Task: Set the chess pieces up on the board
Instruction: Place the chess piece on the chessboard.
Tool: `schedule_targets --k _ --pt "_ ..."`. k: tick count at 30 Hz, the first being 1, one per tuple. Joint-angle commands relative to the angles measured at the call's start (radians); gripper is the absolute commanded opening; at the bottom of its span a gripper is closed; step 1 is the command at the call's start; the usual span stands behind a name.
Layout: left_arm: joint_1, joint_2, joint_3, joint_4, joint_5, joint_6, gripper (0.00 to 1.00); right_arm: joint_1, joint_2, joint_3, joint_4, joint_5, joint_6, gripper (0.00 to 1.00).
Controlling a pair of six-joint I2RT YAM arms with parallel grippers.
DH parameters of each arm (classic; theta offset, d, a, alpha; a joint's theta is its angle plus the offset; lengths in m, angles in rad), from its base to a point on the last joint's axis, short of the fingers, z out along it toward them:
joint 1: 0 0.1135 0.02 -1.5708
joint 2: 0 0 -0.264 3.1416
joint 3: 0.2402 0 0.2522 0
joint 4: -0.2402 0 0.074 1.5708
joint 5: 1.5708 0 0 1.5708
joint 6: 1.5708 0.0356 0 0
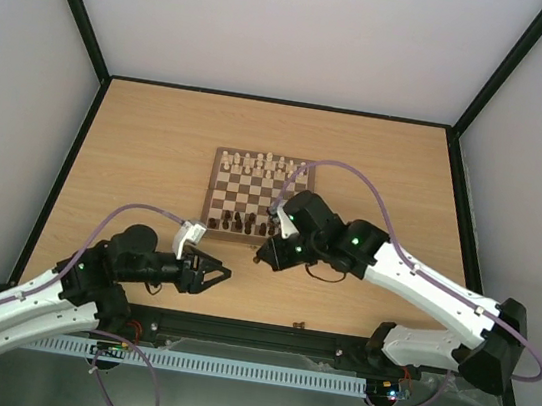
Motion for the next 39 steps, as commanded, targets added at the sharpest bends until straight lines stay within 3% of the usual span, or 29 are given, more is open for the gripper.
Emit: schedule_targets --k 1,5,11,22,30,39 --pt "0.022 0.037 0.008 -0.109 -0.111 0.012 0.61 -0.028 0.092 0.091 -0.121 0.38 -0.043 0.01" --pt "0.031 0.073 -0.007 -0.087 -0.166 -0.005 0.61 -0.096 0.198 0.147 -0.152 0.548 -0.056 0.01" --pt "0.052 0.135 0.004 -0.061 -0.217 0.008 0.62 -0.172 0.351 0.21 -0.106 0.602 -0.09 0.01" --pt "0.146 0.222 -0.006 -0.005 -0.135 0.066 0.62 -0.243 0.587 0.336 -0.095 0.525 -0.142 0.01" --pt "0.23 0.227 -0.041 0.027 -0.051 0.085 0.63 -0.242 0.638 0.336 -0.096 0.495 -0.148 0.01" --pt "0.247 0.238 -0.05 0.045 -0.025 0.092 0.63 -0.242 0.658 0.32 -0.088 0.46 -0.152 0.01"
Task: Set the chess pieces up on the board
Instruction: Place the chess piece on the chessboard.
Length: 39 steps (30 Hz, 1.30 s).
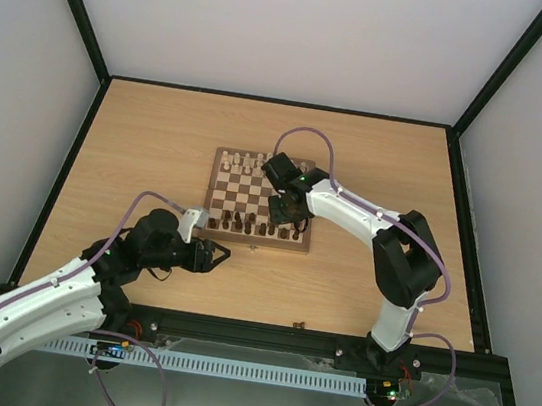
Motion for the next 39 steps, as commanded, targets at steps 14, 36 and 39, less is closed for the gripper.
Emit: schedule_targets --k 14,36,39 --pt "0.013 -0.003 -0.012 0.026 0.038 0.019 0.62 -0.001 0.046 0.007 -0.029 -0.015 -0.012 0.06" --pt "0.014 0.003 -0.007 0.033 0.046 0.018 0.63 0.001 -0.043 0.023 -0.043 -0.043 -0.016 0.3" --pt "0.014 0.001 -0.008 0.035 0.045 0.016 0.63 0.0 -0.071 0.023 -0.05 -0.039 -0.013 0.3"
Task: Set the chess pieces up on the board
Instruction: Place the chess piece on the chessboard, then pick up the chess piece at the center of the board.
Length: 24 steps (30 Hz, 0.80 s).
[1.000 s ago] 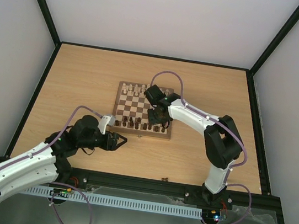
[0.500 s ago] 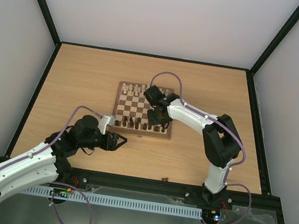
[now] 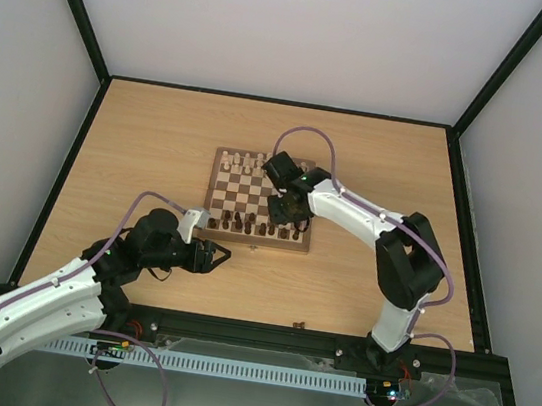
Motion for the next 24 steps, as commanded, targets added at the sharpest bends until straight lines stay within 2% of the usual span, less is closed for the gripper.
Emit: schedule_targets --k 1,5,11,15,17,20,24 --pt "0.007 -0.001 -0.003 0.022 0.013 0.003 0.62 0.001 -0.077 0.021 -0.055 0.006 0.001 0.31" --pt "0.007 -0.003 0.002 0.023 0.017 -0.001 0.63 0.002 -0.203 -0.035 -0.079 0.023 0.032 0.31" --pt "0.007 -0.006 0.003 0.033 0.033 -0.001 0.63 0.038 -0.474 -0.258 -0.114 0.002 0.133 0.35" --pt "-0.011 0.032 -0.005 0.078 0.097 0.011 0.63 0.098 -0.631 -0.388 -0.129 -0.001 0.232 0.38" --pt "-0.072 0.078 -0.002 0.094 0.082 0.027 0.64 0.106 -0.705 -0.428 -0.125 -0.015 0.268 0.41" --pt "-0.222 0.144 0.004 0.138 0.006 0.055 0.68 0.107 -0.793 -0.452 -0.121 -0.037 0.294 0.43" --pt "-0.398 0.24 0.026 0.186 -0.151 0.112 0.69 0.107 -0.873 -0.453 -0.101 -0.096 0.3 0.45"
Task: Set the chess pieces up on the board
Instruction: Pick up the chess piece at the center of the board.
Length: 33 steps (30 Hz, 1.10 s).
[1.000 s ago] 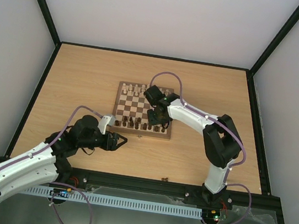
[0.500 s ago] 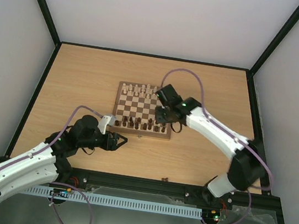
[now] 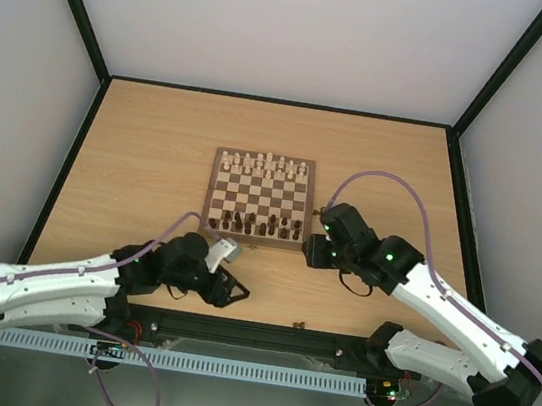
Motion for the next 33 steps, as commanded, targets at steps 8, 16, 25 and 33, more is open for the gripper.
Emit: schedule_targets --k 8,16,25,33 --pt "-0.413 0.261 0.048 0.253 -0.447 0.197 0.69 0.004 -0.148 0.008 0.005 -0.132 0.04 0.46" --pt "-0.531 0.566 0.246 0.294 -0.658 0.314 0.65 0.004 -0.194 0.002 0.032 -0.18 0.038 0.47" --pt "-0.521 0.776 0.325 0.394 -0.55 0.349 0.54 0.003 -0.231 -0.007 0.014 -0.182 0.017 0.47" --pt "-0.523 0.793 0.276 0.505 -0.462 0.344 0.41 0.004 -0.247 -0.015 -0.001 -0.19 -0.004 0.47"
